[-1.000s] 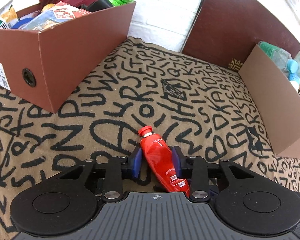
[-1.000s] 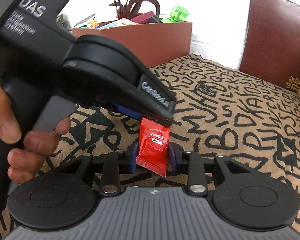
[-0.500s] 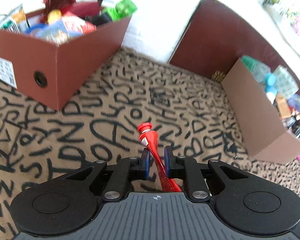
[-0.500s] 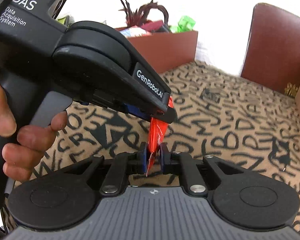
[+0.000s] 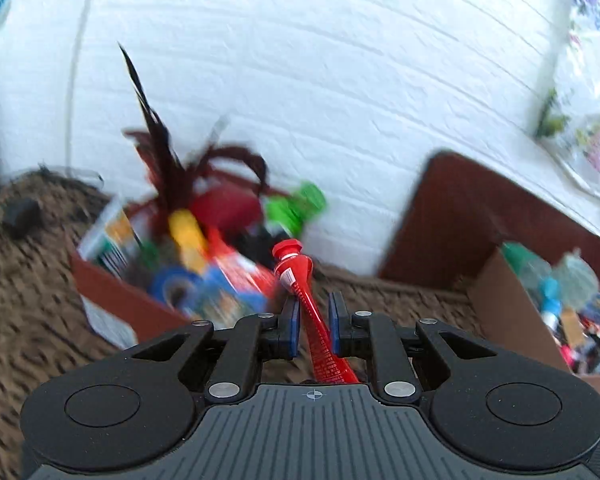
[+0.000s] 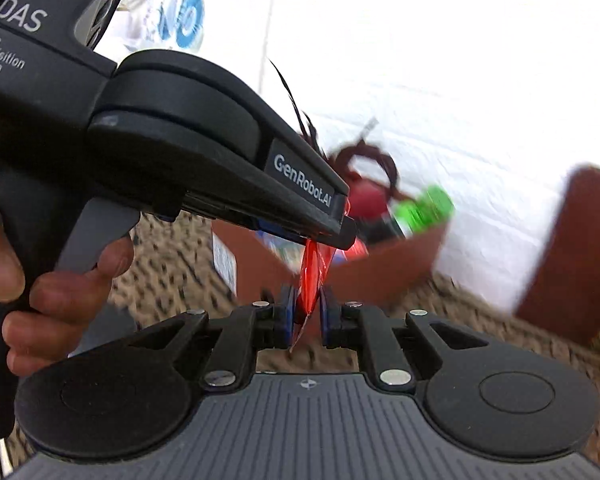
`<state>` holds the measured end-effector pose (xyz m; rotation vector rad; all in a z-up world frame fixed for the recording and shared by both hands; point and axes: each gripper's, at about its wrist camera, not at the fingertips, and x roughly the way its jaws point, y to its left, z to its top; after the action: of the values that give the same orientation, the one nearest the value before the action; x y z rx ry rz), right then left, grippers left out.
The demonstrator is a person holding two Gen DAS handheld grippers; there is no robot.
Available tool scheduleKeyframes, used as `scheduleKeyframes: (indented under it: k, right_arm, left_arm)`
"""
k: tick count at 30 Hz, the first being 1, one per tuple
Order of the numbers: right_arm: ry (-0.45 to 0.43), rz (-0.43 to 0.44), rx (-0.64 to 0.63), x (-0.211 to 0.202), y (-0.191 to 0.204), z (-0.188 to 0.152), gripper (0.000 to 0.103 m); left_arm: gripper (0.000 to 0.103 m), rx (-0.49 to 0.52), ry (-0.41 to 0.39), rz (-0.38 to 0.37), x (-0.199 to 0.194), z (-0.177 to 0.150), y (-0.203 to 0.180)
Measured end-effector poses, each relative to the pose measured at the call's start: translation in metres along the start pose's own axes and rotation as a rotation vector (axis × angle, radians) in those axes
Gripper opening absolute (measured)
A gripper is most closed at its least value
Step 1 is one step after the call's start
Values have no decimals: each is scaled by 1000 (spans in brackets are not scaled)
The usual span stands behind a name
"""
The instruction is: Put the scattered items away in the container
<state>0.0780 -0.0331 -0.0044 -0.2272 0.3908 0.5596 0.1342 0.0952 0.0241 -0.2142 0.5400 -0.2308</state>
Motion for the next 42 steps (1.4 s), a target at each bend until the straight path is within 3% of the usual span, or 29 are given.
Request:
scheduleKeyframes:
  k: [6,12,19,20,21,22,23,24,26,28,33,42]
  right_arm:
    - [-26,25,-13,48,5,28,15]
    - [-7,23,-50,93,8,42,15]
    - [-1,3,-42,131,-4,46,15]
    - [-5,-3,-49,134,-5,45,16]
    - [-7,-8,-62,135,-5,44,27]
    - [-8,-17,-80,136,-6,42,39]
    - [-14,-36,-96,135,-6,40,65]
    - [-26,-55,-110,134,-6,37,75]
    - [-29,-67,-133,131,-7,32,74]
    - [-23,-65,-135,127,-6,26,77]
    - [-47,-121,-83,111,-7,20,97]
    - [-32,-144,-2,78,-18,12,101]
  left_arm:
    - [10,-16,-25,49,18,32,38]
    - [10,-14,-29,78,43,43,66]
    - [11,-26,19,76,80,48,88]
    - [24,-25,23,79,84,47,90]
    - [45,-20,16,84,85,44,92]
    - [58,-14,-1,102,84,42,93]
    - [86,-13,-28,117,81,40,95]
    - [101,-21,-63,138,75,38,97]
    - [101,-29,-111,150,66,35,99]
    - [101,-42,-100,122,61,35,102]
    - [102,-105,-74,111,53,24,105]
    - [103,-121,-91,124,22,10,96]
